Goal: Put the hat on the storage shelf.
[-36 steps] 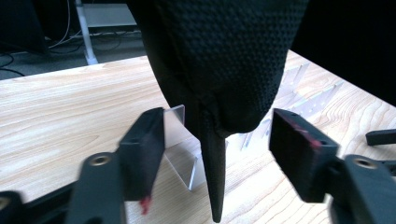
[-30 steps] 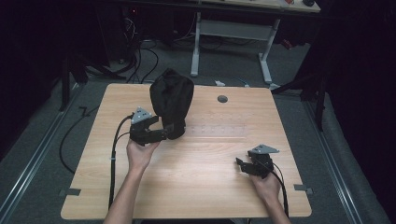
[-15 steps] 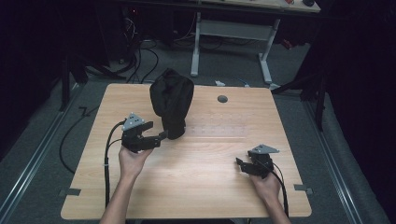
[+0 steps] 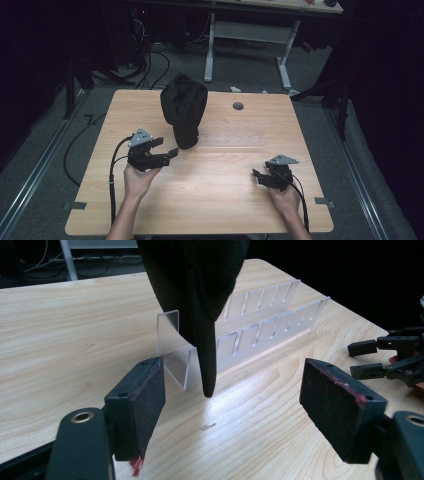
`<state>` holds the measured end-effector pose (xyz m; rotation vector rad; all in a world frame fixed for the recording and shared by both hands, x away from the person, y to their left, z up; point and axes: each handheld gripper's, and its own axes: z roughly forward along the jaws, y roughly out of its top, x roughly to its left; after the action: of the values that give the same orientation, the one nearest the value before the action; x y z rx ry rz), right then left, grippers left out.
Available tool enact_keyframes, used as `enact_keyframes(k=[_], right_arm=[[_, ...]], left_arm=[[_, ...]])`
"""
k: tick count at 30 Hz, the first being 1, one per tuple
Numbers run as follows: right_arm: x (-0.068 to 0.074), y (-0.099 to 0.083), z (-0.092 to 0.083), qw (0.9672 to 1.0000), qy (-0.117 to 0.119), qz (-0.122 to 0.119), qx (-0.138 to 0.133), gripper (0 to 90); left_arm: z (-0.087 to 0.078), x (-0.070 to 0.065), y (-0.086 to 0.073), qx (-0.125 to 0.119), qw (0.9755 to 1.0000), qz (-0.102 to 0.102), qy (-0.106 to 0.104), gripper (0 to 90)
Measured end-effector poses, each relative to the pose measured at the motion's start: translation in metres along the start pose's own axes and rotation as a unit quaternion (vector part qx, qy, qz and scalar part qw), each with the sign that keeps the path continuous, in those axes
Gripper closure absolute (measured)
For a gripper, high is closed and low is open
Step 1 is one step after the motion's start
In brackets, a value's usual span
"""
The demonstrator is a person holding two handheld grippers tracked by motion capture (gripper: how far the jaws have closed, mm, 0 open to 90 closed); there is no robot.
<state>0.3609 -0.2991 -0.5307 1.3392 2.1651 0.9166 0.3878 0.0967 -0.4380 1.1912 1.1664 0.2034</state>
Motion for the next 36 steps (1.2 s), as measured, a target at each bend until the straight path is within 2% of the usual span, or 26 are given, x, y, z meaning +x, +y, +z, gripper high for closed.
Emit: enact_keyframes(k=[4,8,19,28,36], right_arm=[[0.0,0.0,0.0,1.0,0.0,0.0,0.0,36.7],[0.0,0.0,0.0,1.0,0.0,0.0,0.0,36.6],[0.0,0.0,0.0,1.0,0.0,0.0,0.0,36.6],[0.0,0.0,0.0,1.0,0.0,0.0,0.0,36.7],[0.0,0.0,0.0,1.0,0.0,0.0,0.0,36.6]], left_arm=[[-0.005,0.001,-0.004,0.003,1.0,-0.001,0.002,26.8],[-0.011,0.001,-0.008,0.001,0.9999,-0.012,0.0,26.8],[-0.02,0.005,-0.022,0.009,0.9999,-0.007,0.012,26.8],[-0.017,0.02,-0.042,0.031,0.999,0.004,0.033,27.0],[-0.016,0.033,-0.055,0.035,0.9978,0.005,0.056,27.5]])
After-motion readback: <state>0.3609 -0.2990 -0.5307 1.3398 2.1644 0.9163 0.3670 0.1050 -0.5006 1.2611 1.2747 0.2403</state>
